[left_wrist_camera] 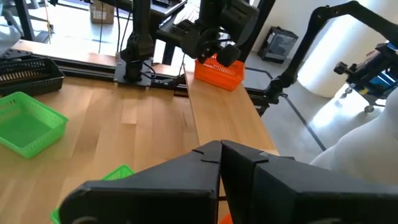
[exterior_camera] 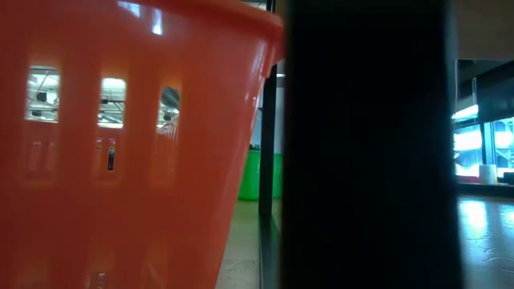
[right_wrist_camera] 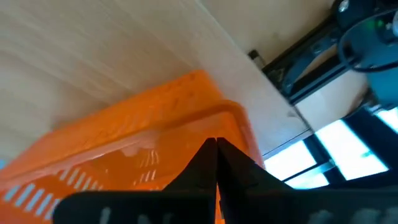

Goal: Stack baskets on shelf by color
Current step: Put the top right orange bin on the shelf

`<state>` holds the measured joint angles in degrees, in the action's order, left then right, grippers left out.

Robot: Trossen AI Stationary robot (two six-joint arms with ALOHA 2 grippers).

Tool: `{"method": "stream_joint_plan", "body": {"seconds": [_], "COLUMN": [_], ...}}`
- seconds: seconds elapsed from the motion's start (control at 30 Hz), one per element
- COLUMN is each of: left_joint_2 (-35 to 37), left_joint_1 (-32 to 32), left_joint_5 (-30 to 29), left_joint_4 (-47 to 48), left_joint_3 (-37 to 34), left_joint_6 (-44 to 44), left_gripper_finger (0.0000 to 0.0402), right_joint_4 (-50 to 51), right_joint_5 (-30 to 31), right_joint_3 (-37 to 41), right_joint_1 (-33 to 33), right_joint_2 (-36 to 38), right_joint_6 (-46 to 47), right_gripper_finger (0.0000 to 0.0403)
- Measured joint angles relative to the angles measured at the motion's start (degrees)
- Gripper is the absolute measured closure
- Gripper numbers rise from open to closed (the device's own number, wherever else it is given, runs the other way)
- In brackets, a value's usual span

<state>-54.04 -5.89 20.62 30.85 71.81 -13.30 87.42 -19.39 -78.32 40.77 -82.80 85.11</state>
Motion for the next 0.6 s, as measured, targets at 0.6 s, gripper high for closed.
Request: {"method": "stream_joint_plan", "body": {"seconds": [0.6], "left_joint_2": [0.0], "left_joint_1": [0.0], "left_joint_5": [-0.02], "left_joint_4": [0.0], "left_joint_3": [0.0], "left_joint_6": [-0.04], "left_gripper_finger": [0.0401], "right_joint_4": [0.38], "right_joint_5": [10.7], "right_joint_3": [-9.77], "right_joint_1": [-1.03], "right_joint_2": [0.08], "right_joint_6": [-2.45], "right_gripper_finger": [0.0403]}}
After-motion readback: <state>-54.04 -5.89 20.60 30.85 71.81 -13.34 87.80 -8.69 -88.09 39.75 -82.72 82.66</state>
